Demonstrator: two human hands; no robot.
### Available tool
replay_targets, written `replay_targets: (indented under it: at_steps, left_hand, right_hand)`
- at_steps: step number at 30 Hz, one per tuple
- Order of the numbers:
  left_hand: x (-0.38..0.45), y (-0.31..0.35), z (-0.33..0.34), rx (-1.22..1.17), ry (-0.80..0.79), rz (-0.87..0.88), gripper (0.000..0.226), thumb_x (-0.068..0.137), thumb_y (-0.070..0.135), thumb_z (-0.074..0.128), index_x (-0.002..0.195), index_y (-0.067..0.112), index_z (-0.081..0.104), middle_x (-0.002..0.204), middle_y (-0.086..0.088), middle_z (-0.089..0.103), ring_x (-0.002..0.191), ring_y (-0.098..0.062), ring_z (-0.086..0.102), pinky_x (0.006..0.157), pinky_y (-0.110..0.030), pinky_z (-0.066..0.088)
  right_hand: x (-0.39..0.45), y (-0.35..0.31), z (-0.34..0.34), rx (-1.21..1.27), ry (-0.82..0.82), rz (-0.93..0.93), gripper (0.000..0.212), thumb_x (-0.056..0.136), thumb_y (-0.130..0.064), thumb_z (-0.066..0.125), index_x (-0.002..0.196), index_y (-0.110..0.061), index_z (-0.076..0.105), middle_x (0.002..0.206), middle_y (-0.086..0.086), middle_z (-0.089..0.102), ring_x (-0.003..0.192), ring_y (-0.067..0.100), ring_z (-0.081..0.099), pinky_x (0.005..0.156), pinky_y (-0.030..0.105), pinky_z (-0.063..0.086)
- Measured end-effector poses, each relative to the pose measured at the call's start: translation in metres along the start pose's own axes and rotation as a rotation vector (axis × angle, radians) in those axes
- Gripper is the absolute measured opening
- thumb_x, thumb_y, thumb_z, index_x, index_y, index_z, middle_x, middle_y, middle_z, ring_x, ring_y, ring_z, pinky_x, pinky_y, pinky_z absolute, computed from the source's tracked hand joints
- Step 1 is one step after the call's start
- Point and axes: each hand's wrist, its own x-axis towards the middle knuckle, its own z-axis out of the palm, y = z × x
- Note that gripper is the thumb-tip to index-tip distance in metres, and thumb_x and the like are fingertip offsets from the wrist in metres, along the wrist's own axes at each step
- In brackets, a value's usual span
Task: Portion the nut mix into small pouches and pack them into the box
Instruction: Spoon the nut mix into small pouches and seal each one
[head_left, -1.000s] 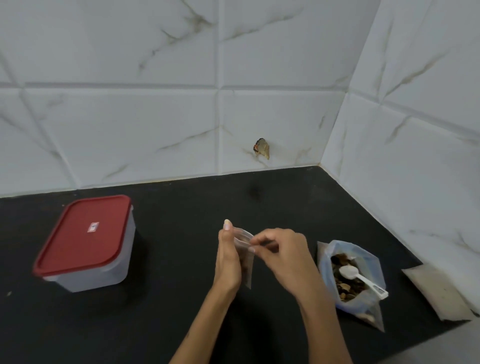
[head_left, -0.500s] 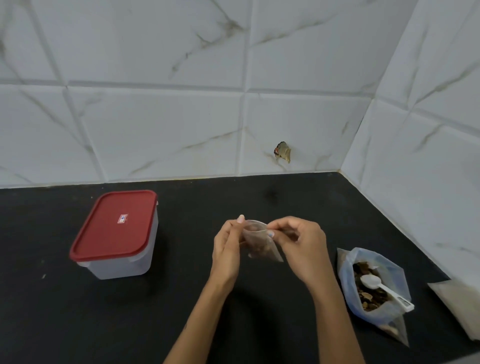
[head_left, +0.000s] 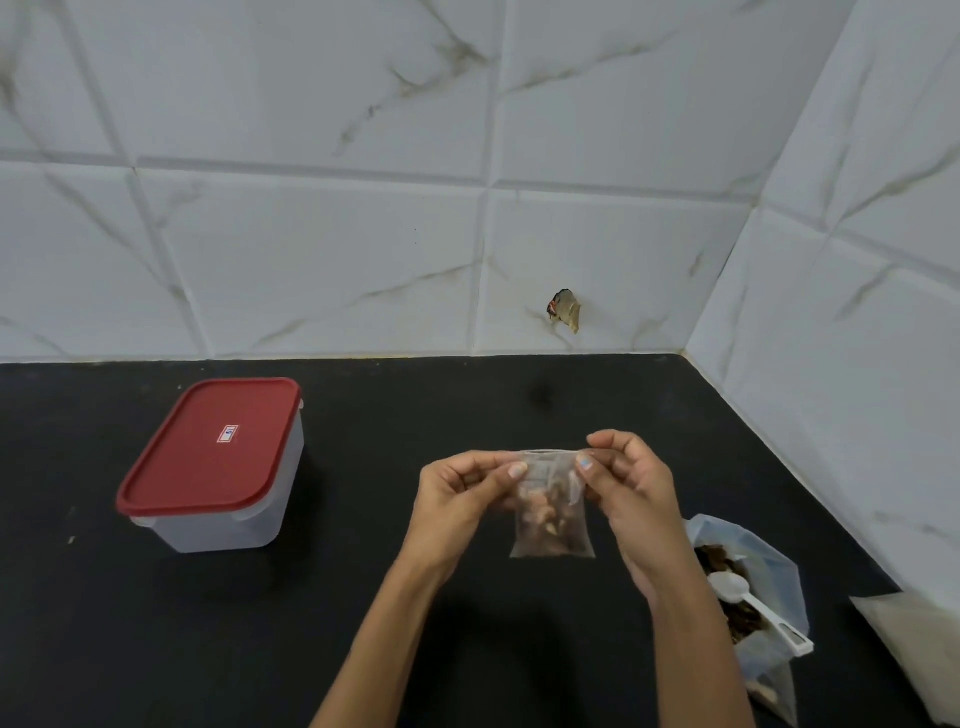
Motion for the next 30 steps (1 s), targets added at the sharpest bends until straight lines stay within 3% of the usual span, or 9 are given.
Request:
replay_targets:
  at_steps: [7,12,15,19,23,30]
  left_hand:
    - [0.001,-0.004,0.018,-0.091,-0.025,-0.065,0.016,0.076,0.01,0.066,0.088,0.004,0.075,0.09,-0.014,0.075,0.083,-0.022,0.073,0.07,-0.029,0.06]
    - [0.001,-0.008,0.034,-0.012,-0.002,-0.023,0.014,0.075,0.013,0.067,0.084,0.004,0.074,0.085,-0.008,0.075,0.079,-0.018,0.072,0.067,-0.025,0.058]
    - [0.002,-0.01,0.043,0.059,0.019,-0.003,0.019,0.075,0.016,0.069,0.088,0.003,0.073,0.084,-0.009,0.075,0.078,-0.017,0.071,0.067,-0.024,0.057]
    - [0.0,-0.014,0.052,0.098,0.035,0.012,0.024,0.074,0.02,0.07,0.091,0.003,0.074,0.087,-0.014,0.075,0.08,-0.021,0.071,0.069,-0.027,0.058]
    - [-0.002,-0.015,0.058,0.071,0.056,0.007,0.023,0.073,0.017,0.071,0.088,0.001,0.073,0.083,-0.013,0.075,0.076,-0.019,0.071,0.065,-0.025,0.057]
    - [-0.005,-0.013,0.06,0.106,0.011,0.042,0.022,0.076,0.017,0.069,0.09,0.001,0.073,0.084,-0.011,0.074,0.078,-0.02,0.071,0.067,-0.027,0.057]
  right_hand:
    - [0.009,0.003,-0.023,0.163,-0.112,0.065,0.028,0.093,-0.002,0.05,0.115,-0.017,0.06,0.096,0.019,0.059,0.093,0.026,0.062,0.087,0.043,0.053]
    - [0.025,-0.002,-0.044,0.069,-0.236,0.055,0.039,0.072,-0.022,0.074,0.11,-0.019,0.065,0.108,0.005,0.065,0.099,0.019,0.064,0.079,0.032,0.051]
    - [0.031,-0.003,-0.047,-0.054,-0.362,0.064,0.037,0.063,-0.025,0.082,0.096,-0.015,0.071,0.096,0.007,0.072,0.087,0.018,0.069,0.07,0.025,0.052]
    - [0.03,0.004,-0.046,-0.055,-0.328,0.012,0.016,0.064,-0.019,0.079,0.077,-0.012,0.073,0.076,0.005,0.072,0.072,0.012,0.068,0.062,0.02,0.051]
    - [0.028,0.012,-0.052,-0.01,-0.302,-0.002,0.005,0.075,-0.007,0.074,0.08,-0.008,0.072,0.074,0.007,0.071,0.072,0.017,0.068,0.063,0.024,0.052]
    - [0.026,0.019,-0.052,0.003,-0.246,-0.074,0.019,0.067,-0.023,0.072,0.078,-0.008,0.072,0.076,0.009,0.07,0.076,0.02,0.067,0.067,0.027,0.055]
